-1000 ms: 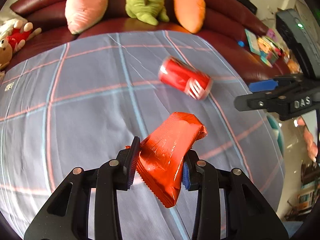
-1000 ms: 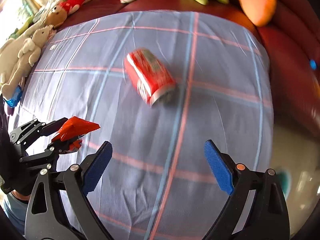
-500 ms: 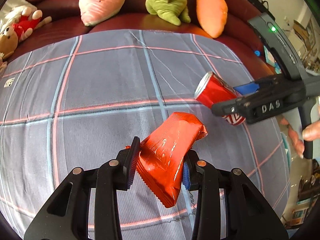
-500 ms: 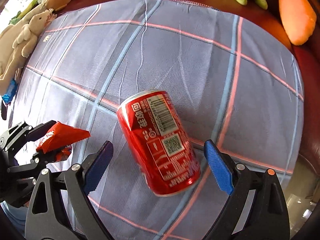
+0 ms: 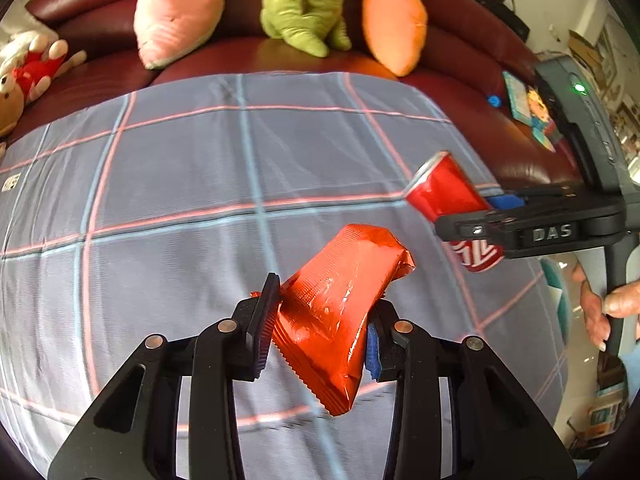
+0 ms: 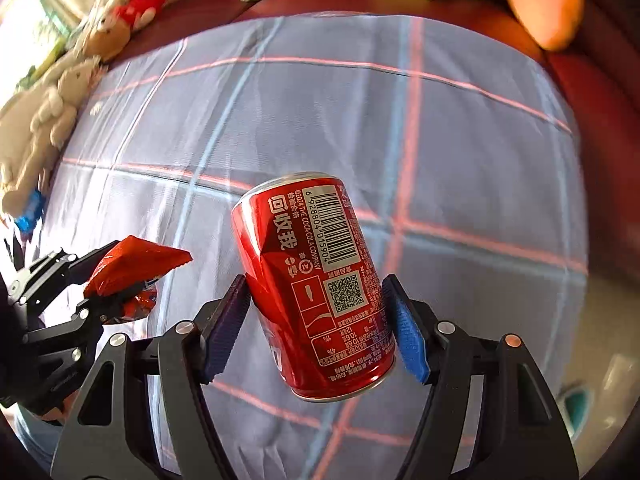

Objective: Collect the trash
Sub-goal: 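Grasp the red snack bag with the left gripper while the right gripper grasps the red cola can, then carry the snack bag and cola can over the teal bucket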

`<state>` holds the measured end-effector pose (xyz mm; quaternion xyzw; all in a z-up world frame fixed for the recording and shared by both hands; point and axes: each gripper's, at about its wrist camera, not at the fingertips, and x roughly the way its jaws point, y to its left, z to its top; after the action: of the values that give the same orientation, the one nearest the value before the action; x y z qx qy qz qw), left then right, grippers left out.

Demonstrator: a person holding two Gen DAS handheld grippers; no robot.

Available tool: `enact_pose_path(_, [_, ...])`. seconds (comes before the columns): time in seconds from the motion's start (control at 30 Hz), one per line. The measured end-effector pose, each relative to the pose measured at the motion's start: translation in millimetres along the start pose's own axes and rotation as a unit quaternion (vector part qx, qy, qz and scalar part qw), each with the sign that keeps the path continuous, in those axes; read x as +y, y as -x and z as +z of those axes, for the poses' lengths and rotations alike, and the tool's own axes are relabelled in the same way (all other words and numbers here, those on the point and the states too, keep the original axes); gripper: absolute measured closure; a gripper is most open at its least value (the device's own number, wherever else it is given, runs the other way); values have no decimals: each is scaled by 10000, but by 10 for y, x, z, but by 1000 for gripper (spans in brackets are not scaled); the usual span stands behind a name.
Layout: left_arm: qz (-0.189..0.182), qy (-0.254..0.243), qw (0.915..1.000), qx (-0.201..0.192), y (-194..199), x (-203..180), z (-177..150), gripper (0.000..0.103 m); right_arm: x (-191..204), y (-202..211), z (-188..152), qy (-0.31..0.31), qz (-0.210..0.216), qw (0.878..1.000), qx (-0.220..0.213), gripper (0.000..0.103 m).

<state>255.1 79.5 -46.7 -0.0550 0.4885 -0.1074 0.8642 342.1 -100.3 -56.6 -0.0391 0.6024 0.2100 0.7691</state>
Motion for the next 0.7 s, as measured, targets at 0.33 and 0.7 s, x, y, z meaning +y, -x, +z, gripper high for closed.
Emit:
enact_pose_path(0.33, [-442,-710,9965,-19,40,-1065,-75,64,-867,783,-922,-1027,114,9930,-579,38])
enact_pose_path(0.7, [-968,-1741,9797,210,-114,-2587,-296,63,-2160,1477,-2368,-2446,-144,9616,-1240,38])
